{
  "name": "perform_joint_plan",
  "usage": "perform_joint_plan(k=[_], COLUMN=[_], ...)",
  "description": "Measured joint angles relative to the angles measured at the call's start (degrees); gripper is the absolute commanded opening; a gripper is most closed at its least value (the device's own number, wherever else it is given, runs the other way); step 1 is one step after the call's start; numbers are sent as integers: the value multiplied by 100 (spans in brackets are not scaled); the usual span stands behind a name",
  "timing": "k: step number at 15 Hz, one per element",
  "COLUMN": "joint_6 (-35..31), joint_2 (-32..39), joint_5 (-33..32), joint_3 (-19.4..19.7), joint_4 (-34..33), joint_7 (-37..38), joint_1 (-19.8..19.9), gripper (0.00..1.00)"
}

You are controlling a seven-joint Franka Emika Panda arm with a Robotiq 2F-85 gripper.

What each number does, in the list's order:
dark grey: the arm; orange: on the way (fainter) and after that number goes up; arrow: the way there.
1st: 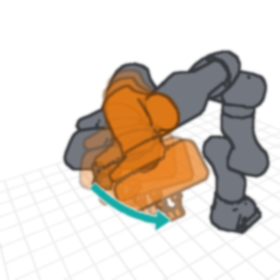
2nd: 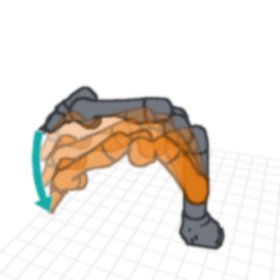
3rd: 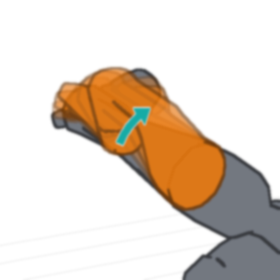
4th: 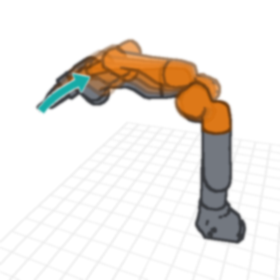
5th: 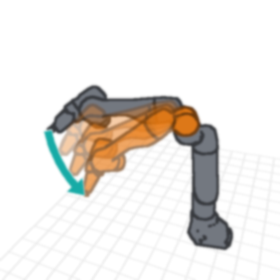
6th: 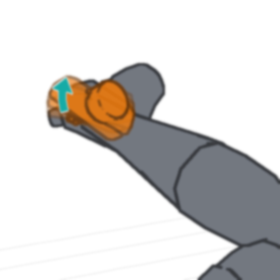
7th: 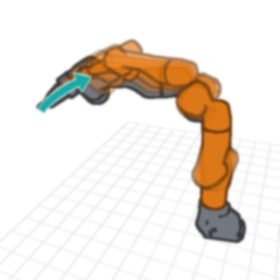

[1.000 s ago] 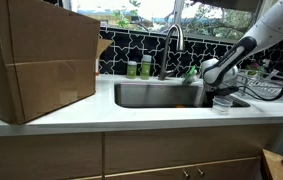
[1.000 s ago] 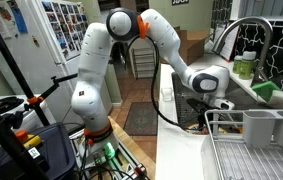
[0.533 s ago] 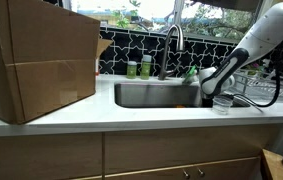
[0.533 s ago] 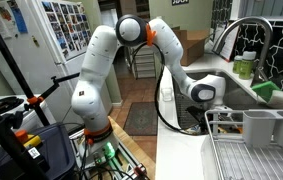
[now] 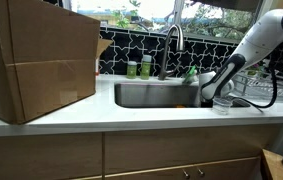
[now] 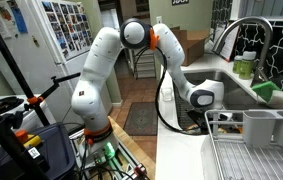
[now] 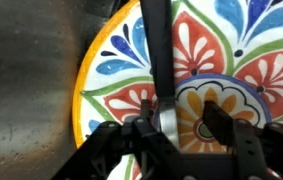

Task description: Put the spoon on the drying rack

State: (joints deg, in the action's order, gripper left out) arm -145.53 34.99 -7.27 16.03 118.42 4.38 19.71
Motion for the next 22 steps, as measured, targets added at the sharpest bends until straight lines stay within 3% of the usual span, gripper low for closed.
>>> perform_joint_plan(k=[4,16,22], joint_6=[-22,-43,536], joint_2=[2,-195,-789], joint_5=[49,796,796], joint_3=[-1,-270,-190], joint_4=[0,-89,-122], joint_7=[-81,-613,-613], joint_1=[1,151,147], gripper=[1,5,5])
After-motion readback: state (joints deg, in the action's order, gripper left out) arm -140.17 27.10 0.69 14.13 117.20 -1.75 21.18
